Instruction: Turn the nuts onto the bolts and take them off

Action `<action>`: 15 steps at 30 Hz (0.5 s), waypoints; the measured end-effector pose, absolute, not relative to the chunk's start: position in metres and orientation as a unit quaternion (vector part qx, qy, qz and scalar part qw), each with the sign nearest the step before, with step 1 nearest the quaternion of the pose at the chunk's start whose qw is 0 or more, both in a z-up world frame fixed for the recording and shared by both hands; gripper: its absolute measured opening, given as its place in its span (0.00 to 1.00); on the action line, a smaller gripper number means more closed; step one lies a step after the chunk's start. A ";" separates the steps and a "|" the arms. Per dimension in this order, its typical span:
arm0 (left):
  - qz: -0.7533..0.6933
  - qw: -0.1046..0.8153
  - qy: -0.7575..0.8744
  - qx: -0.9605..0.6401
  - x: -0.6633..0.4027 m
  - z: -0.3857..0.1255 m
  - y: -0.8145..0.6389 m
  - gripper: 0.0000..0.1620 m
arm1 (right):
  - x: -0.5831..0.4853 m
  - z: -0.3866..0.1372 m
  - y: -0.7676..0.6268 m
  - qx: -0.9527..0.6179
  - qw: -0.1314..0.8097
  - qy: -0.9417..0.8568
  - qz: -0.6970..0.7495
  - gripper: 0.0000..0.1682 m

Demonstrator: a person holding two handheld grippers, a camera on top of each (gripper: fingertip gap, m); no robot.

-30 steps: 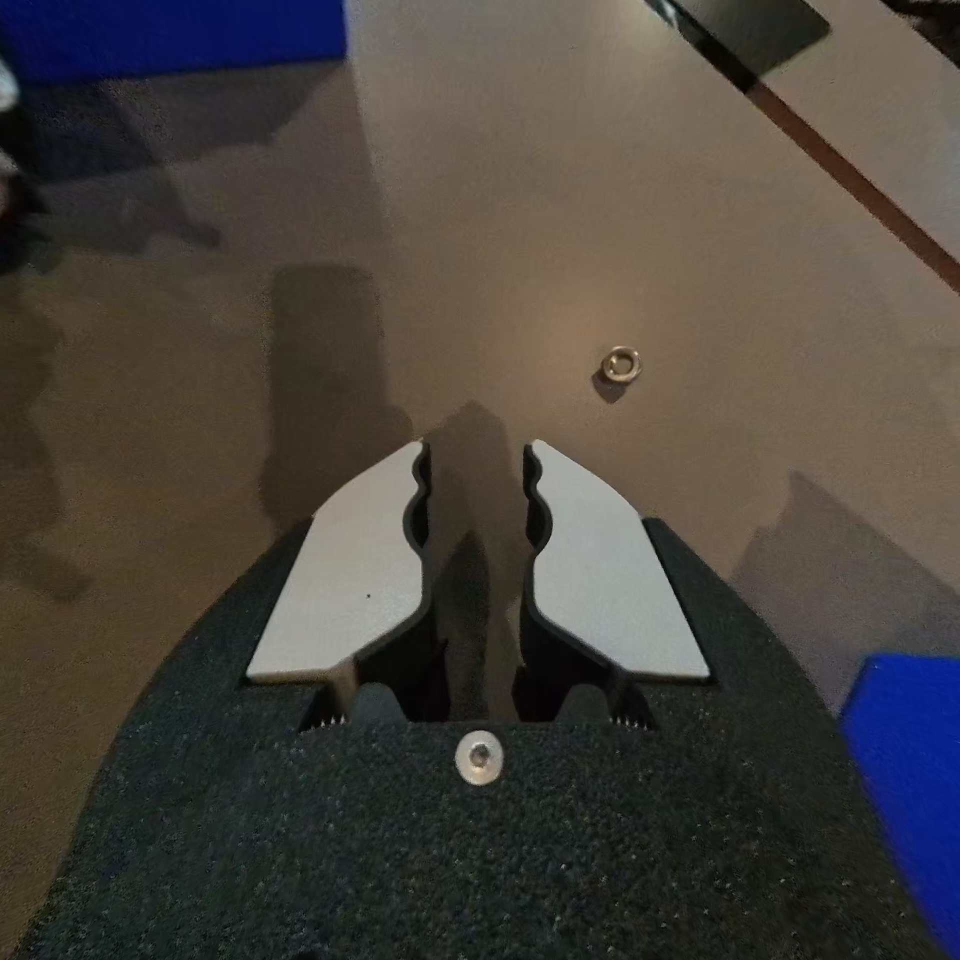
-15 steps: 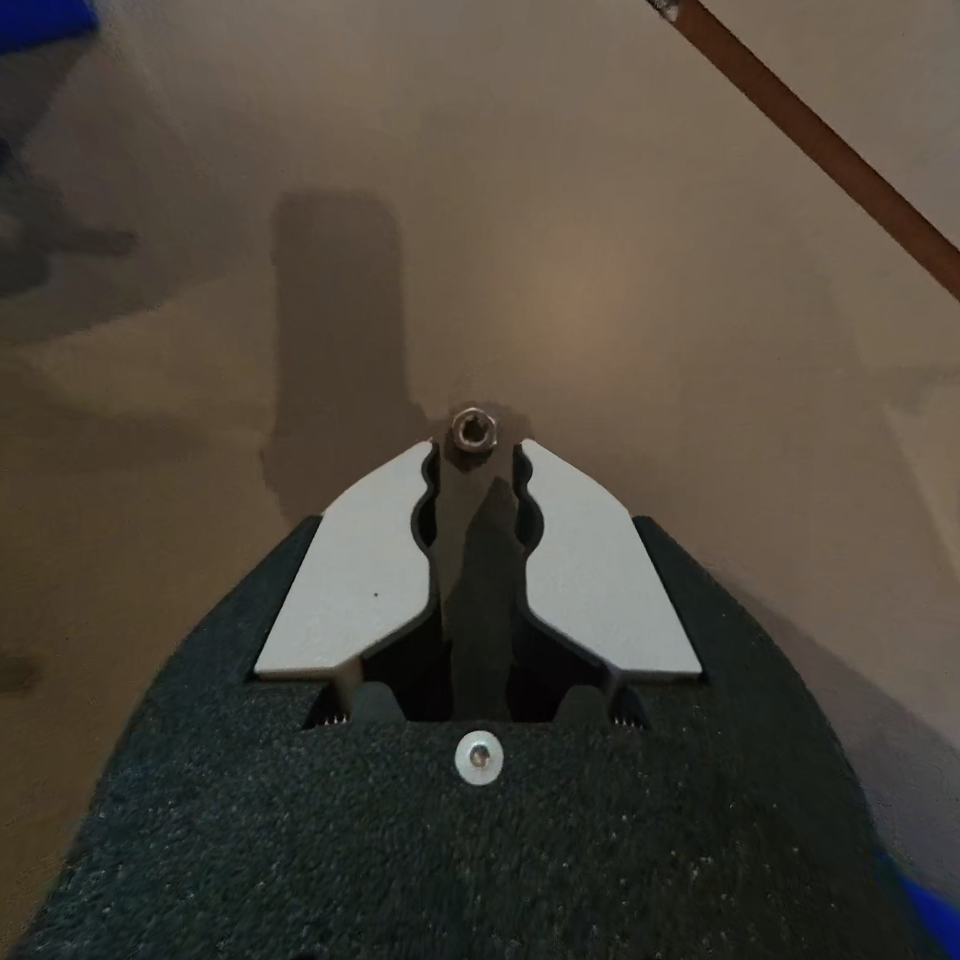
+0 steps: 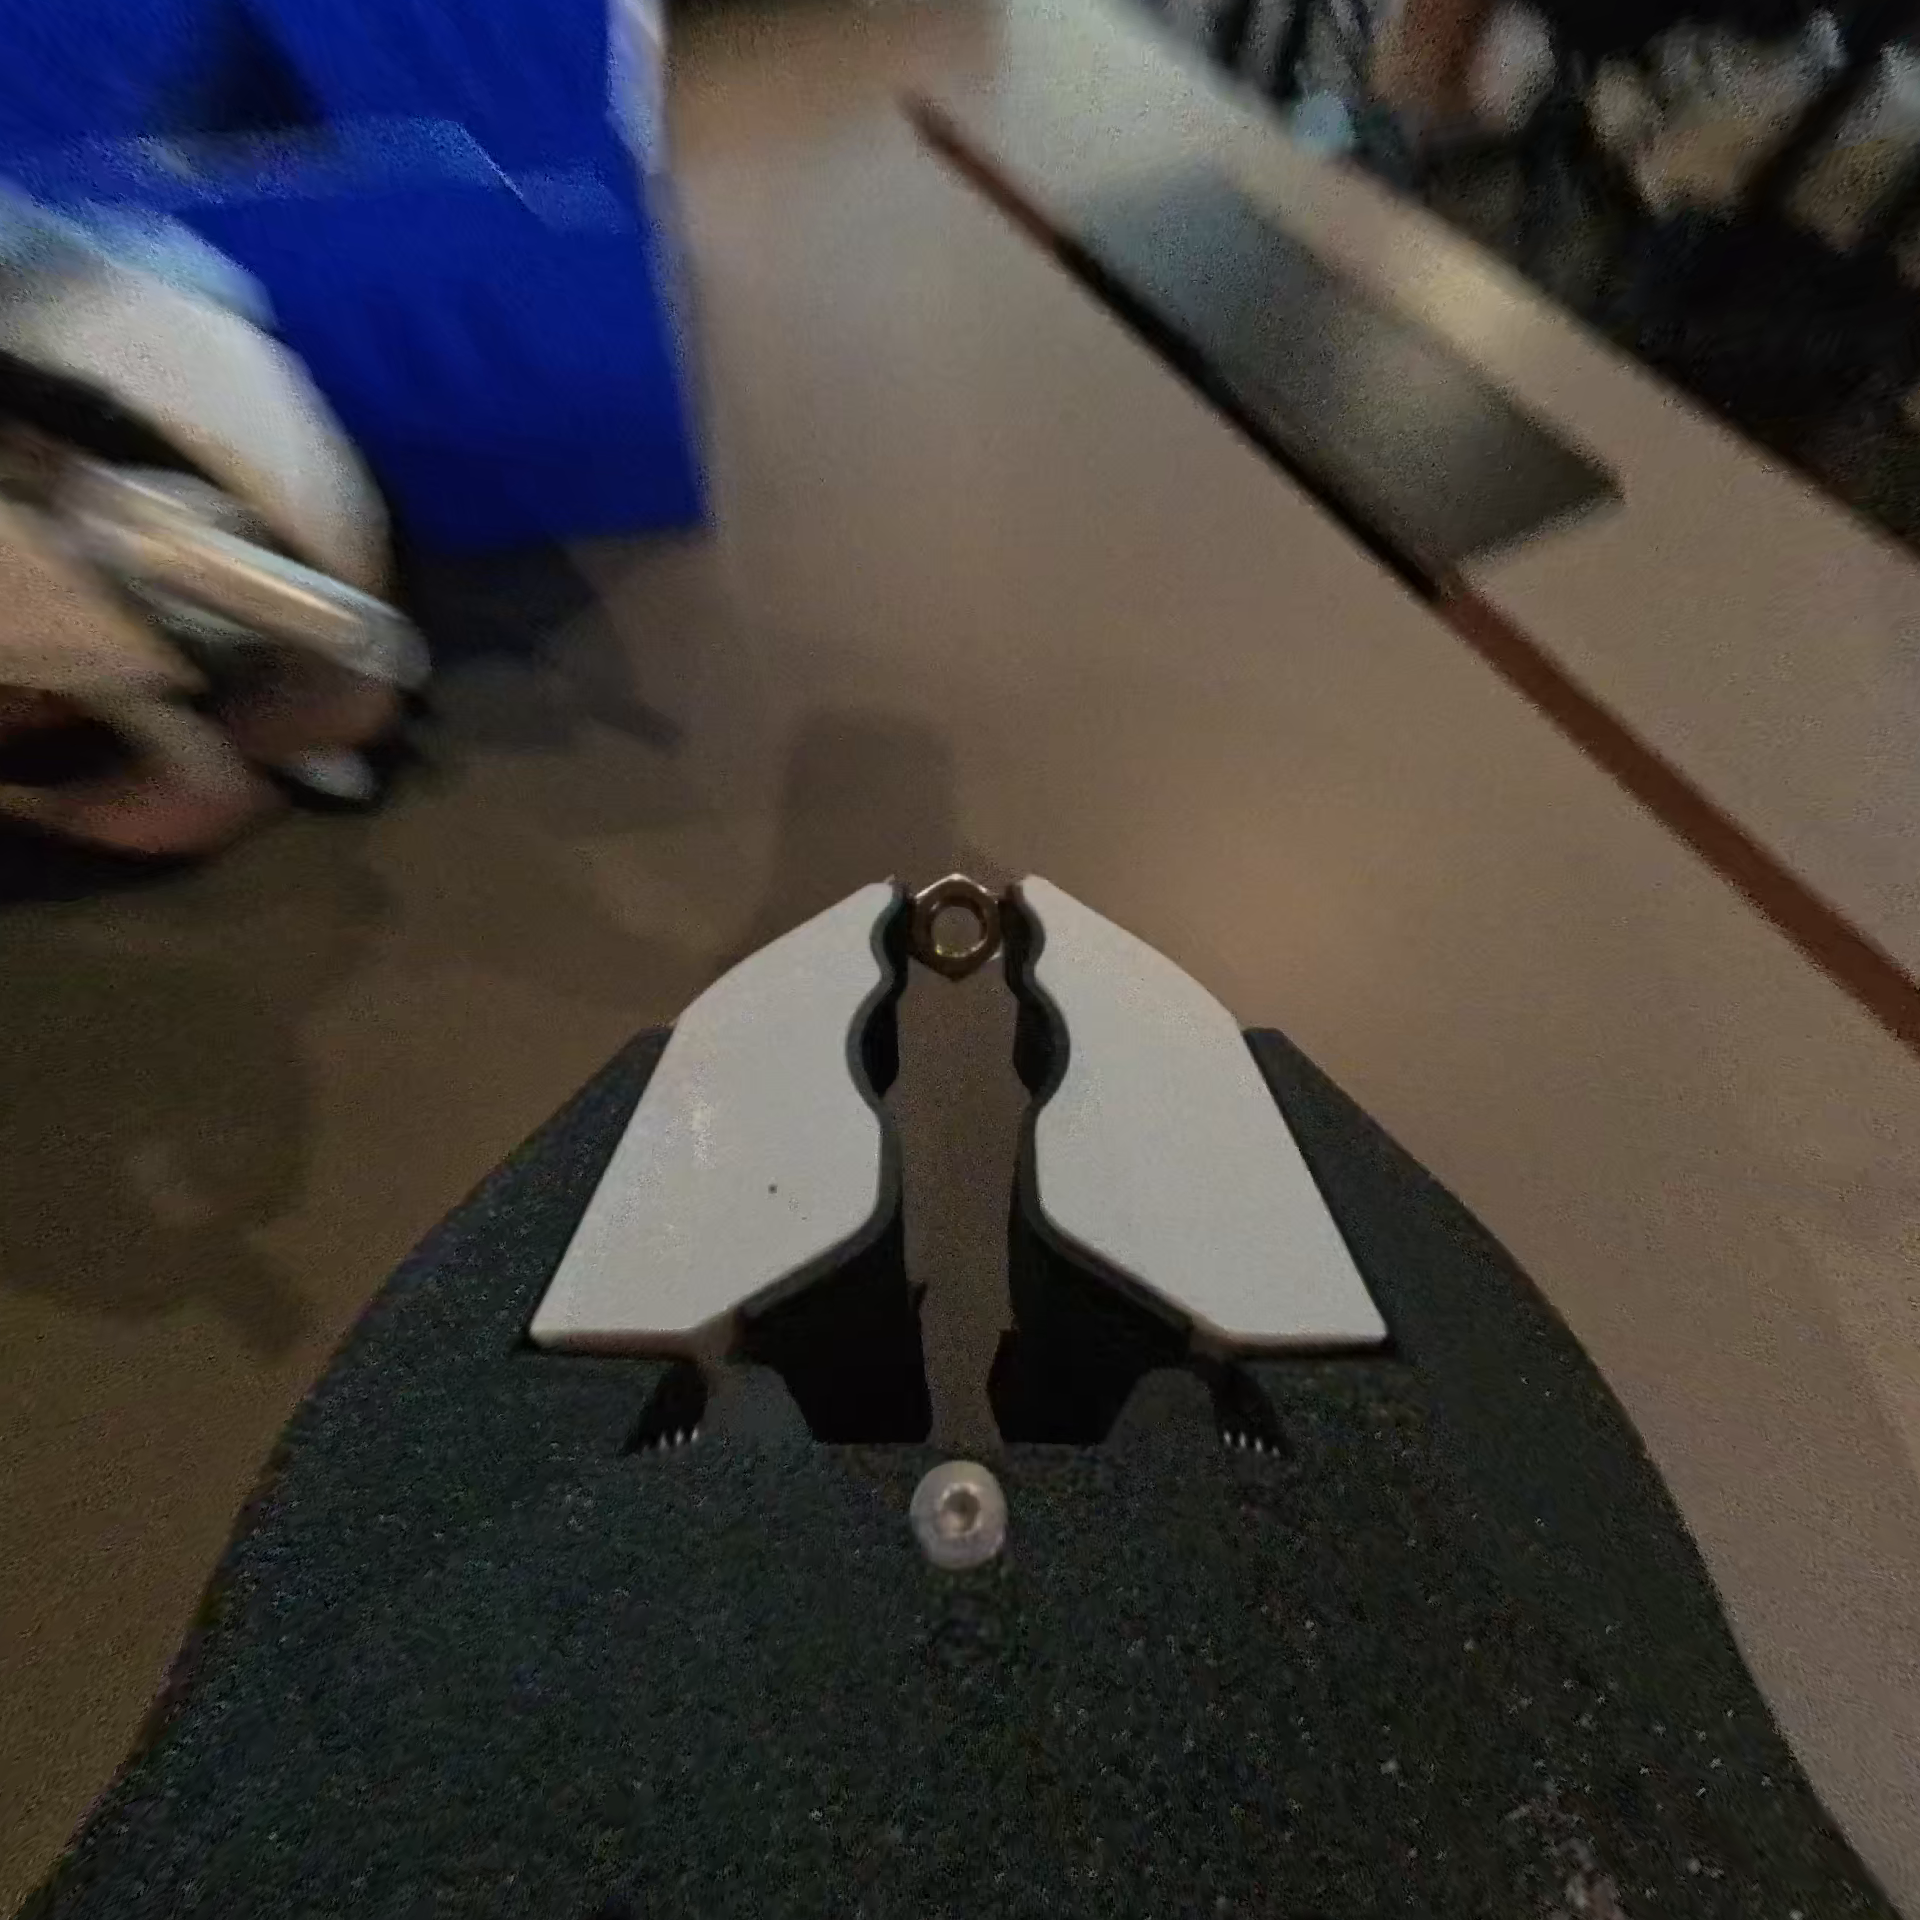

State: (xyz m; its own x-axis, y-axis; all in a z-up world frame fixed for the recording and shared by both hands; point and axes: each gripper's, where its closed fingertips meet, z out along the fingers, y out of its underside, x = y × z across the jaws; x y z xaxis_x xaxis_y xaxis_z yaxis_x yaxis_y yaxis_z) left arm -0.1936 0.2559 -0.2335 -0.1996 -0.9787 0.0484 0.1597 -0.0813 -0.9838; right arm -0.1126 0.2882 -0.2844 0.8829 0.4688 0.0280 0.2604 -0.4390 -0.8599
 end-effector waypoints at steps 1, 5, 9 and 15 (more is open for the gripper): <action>-0.611 0.467 0.486 -0.416 -0.194 -0.232 0.254 0.10 | -0.125 -0.265 0.282 -0.806 0.517 -0.240 0.162 0.10; -0.645 0.437 0.496 -0.383 -0.196 -0.227 0.236 0.10 | -0.154 -0.200 0.245 -0.643 0.622 -0.277 0.350 0.10; -0.679 0.406 0.490 -0.366 -0.198 -0.223 0.226 0.10 | -0.162 -0.199 0.226 -0.577 0.619 -0.267 0.461 0.10; -0.723 0.368 0.463 -0.358 -0.201 -0.218 0.225 0.10 | -0.168 -0.197 0.220 -0.515 0.636 -0.242 0.521 0.10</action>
State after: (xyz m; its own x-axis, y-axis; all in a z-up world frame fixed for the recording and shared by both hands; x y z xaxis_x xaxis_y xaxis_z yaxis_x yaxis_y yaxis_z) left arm -0.2009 0.2255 -0.2182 -0.4730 -0.8632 0.1763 0.2010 -0.3006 -0.9323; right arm -0.1681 0.2201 -0.1973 0.3406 0.9121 -0.2282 -0.4122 -0.0733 -0.9081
